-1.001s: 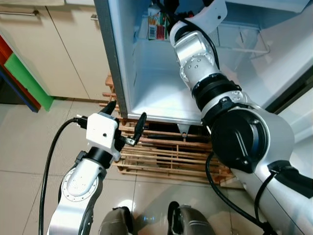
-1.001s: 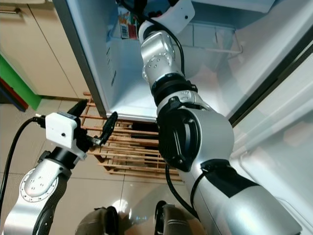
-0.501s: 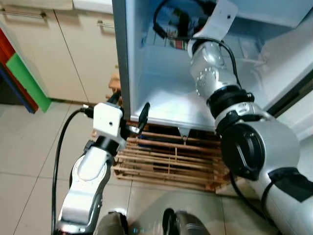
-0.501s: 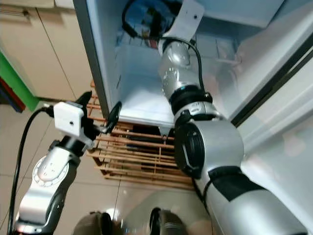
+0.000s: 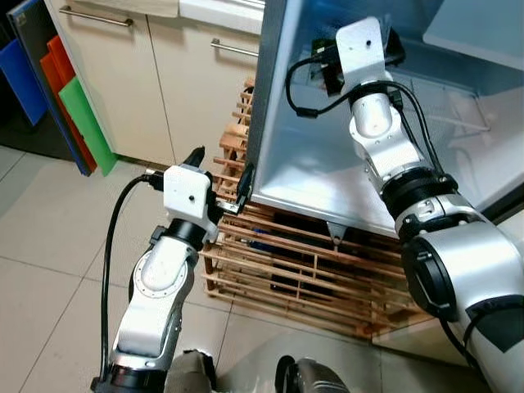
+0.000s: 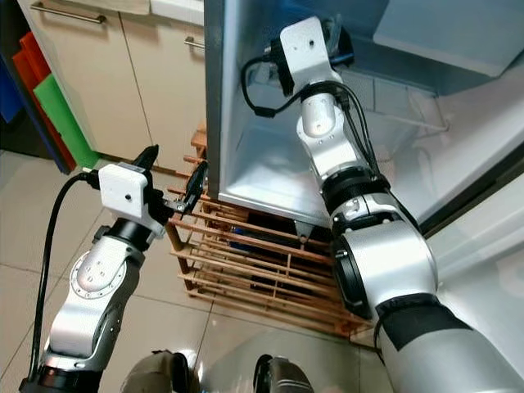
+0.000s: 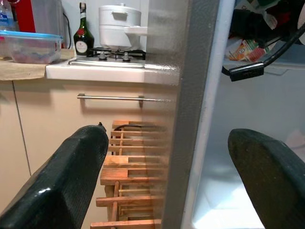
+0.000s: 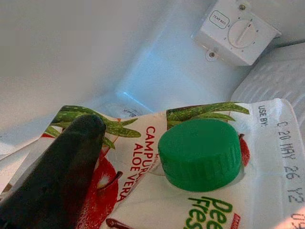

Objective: Restocking fridge

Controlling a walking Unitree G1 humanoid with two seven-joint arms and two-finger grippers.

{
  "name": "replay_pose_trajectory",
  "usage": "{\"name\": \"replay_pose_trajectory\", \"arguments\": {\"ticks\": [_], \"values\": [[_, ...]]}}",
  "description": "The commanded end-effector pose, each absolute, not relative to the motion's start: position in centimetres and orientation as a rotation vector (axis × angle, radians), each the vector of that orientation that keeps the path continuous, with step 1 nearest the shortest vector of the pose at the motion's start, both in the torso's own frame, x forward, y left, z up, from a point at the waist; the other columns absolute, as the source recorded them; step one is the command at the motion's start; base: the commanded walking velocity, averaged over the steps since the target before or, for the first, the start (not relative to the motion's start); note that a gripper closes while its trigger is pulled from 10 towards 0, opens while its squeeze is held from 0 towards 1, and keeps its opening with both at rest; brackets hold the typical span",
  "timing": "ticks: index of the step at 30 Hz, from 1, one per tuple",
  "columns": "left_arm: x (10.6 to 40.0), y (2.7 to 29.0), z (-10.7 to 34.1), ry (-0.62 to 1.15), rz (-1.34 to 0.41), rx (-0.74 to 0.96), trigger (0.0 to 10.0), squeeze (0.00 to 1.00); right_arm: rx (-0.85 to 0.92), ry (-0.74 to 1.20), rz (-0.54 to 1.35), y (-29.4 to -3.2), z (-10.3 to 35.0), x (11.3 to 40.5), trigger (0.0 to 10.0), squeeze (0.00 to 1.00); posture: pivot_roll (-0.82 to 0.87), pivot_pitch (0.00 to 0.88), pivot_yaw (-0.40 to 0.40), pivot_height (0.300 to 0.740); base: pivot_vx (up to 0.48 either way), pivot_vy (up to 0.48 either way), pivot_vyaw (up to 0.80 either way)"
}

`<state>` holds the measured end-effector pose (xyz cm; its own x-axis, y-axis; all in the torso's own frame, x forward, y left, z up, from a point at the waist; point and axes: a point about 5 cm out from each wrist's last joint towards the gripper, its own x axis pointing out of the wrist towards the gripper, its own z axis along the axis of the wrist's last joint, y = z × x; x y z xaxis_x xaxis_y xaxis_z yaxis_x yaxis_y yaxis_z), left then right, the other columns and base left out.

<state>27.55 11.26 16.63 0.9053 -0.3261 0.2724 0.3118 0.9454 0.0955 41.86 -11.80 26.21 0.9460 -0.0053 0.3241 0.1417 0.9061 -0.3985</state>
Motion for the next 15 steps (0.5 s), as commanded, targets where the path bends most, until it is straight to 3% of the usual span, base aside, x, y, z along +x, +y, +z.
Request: {"name": "replay_pose_trajectory", "arguments": {"ticks": [1, 5, 7, 9, 12, 13, 15], "values": [[27.8, 10.7, 16.9, -0.312, -0.338, 0.044, 10.0, 0.00, -0.429, -0.237, -0.153, -14.2, 24.3, 41.8, 10.0, 0.00, -0.08, 0.100, -0.120, 0.740, 0.000, 0.000, 0.00], [28.0, 10.6, 16.9, -0.316, -0.340, 0.043, 10.0, 0.00, -0.341, -0.189, -0.142, -14.2, 23.7, 41.9, 10.0, 0.00, -0.09, 0.096, -0.121, 0.740, 0.000, 0.000, 0.00], [28.1, 10.5, 16.8, -0.320, -0.341, 0.040, 10.0, 0.00, -0.105, -0.073, -0.139, -14.9, 22.5, 42.0, 10.0, 0.00, -0.10, 0.091, -0.124, 0.740, 0.000, 0.000, 0.00], [28.2, 10.5, 16.8, -0.322, -0.341, 0.039, 10.0, 0.00, -0.060, -0.052, -0.137, -15.0, 22.3, 42.0, 10.0, 0.00, -0.10, 0.091, -0.124, 0.740, 0.000, 0.000, 0.00], [28.2, 10.4, 16.8, -0.325, -0.340, 0.037, 10.0, 0.00, 0.155, -0.012, -0.130, -15.3, 22.5, 42.2, 10.0, 0.00, -0.10, 0.090, -0.126, 0.740, 0.000, 0.000, 0.00], [28.2, 10.4, 16.8, -0.327, -0.339, 0.035, 10.0, 0.00, 0.278, 0.010, -0.144, -15.7, 22.6, 42.2, 10.0, 1.00, -0.10, 0.090, -0.126, 0.740, 0.000, 0.000, 0.00], [28.3, 10.4, 16.8, -0.329, -0.339, 0.035, 10.0, 0.00, 0.370, 0.027, -0.149, -16.0, 22.8, 42.3, 10.0, 1.00, -0.10, 0.090, -0.126, 0.740, 0.000, 0.000, 0.00]]}}
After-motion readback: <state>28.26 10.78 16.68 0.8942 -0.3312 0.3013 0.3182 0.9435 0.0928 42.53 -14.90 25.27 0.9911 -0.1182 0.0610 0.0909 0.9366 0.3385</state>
